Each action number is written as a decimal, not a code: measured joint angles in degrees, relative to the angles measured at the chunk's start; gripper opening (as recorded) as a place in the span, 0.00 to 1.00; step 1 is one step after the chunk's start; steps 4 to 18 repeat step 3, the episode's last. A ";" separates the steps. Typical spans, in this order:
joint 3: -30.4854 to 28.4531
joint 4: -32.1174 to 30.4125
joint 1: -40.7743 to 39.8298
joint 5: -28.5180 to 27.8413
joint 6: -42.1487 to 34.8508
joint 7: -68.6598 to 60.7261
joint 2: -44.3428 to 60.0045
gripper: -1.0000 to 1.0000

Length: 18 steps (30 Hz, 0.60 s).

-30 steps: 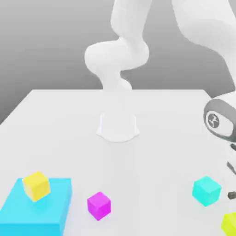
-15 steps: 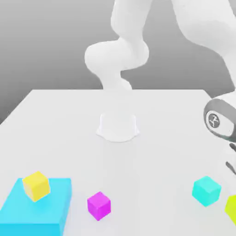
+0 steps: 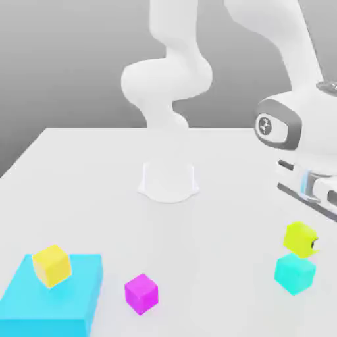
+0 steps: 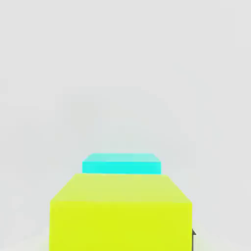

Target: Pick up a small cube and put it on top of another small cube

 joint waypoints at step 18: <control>0.00 0.00 0.00 0.00 0.00 0.00 0.00 1.00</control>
